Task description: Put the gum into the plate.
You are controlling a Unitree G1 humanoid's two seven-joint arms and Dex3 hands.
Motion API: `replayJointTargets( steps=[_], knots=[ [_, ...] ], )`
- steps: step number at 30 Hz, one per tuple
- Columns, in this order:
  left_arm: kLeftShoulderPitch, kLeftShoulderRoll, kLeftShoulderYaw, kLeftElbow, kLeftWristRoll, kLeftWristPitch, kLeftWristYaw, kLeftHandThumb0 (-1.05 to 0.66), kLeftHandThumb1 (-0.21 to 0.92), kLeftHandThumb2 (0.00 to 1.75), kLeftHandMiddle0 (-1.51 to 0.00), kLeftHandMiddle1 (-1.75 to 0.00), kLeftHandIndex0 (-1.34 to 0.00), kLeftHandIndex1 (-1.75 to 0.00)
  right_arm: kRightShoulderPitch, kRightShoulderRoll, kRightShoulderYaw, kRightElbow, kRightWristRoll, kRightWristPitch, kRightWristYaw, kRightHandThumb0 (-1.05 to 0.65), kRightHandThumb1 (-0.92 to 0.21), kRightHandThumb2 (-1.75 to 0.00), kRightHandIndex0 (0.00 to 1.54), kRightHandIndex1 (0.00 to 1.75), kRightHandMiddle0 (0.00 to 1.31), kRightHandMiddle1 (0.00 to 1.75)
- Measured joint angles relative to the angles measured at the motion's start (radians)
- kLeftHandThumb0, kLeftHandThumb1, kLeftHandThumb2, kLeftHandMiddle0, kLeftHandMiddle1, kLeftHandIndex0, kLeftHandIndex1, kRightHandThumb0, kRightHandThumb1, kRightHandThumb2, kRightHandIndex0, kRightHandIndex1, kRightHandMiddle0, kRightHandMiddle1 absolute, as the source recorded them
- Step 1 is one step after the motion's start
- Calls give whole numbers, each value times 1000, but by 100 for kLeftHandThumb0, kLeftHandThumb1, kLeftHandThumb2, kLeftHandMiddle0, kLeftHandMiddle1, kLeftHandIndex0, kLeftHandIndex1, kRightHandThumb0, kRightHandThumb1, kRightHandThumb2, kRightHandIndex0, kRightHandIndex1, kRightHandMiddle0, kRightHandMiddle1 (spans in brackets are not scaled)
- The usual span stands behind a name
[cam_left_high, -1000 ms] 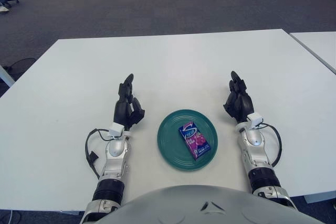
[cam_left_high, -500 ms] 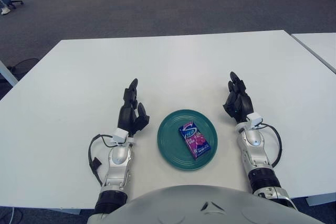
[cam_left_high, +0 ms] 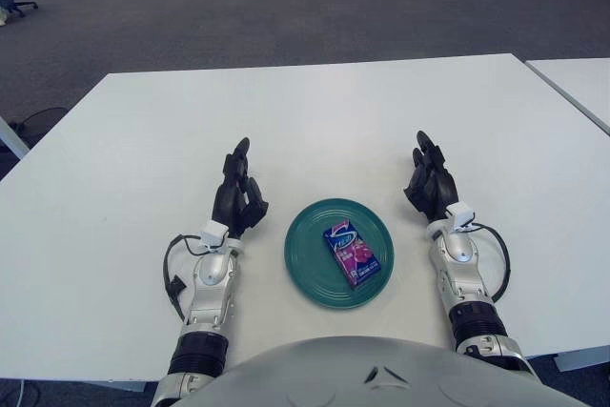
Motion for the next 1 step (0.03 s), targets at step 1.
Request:
replayJointTargets(
  steps=[1],
  knots=[
    [8,-1,-3,-6,1,2,0,-98,92,93,-8,-1,0,-37,0,0,0,0,-1,-3,0,-70,-92,-93,6,1,0,12]
  ],
)
